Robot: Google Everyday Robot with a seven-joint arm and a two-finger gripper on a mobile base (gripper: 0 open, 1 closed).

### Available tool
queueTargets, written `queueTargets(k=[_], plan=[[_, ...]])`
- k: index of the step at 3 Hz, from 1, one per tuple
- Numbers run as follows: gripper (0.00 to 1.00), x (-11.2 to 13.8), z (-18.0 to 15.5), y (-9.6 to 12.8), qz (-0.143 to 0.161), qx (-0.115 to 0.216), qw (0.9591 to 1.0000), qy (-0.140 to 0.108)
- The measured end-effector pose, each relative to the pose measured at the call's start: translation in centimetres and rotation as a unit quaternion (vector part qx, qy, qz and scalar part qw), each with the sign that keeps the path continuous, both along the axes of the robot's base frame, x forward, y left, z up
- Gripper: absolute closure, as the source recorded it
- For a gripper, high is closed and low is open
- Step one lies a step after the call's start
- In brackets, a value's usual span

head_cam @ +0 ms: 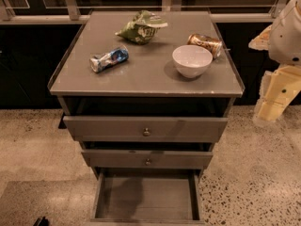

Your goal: Place redbull can into bottom drawer

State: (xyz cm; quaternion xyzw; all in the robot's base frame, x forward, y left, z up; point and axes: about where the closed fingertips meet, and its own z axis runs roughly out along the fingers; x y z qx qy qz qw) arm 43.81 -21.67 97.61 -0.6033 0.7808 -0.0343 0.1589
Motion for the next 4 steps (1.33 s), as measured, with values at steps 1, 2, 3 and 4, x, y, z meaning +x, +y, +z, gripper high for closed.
queueTargets(k=[1,2,3,4], plan=[[0.00,0.0,0.0,0.0,0.000,0.000,1.0000,0.000],[0.00,1.4,-0.3,0.6,0.021,0.012,0.9997,-0.004],[0.00,4.7,-1.5,1.7,0.060,0.051,0.9968,-0.008],[0.00,8.1,-2.4,3.7,0.105,0.087,0.9906,-0.014]])
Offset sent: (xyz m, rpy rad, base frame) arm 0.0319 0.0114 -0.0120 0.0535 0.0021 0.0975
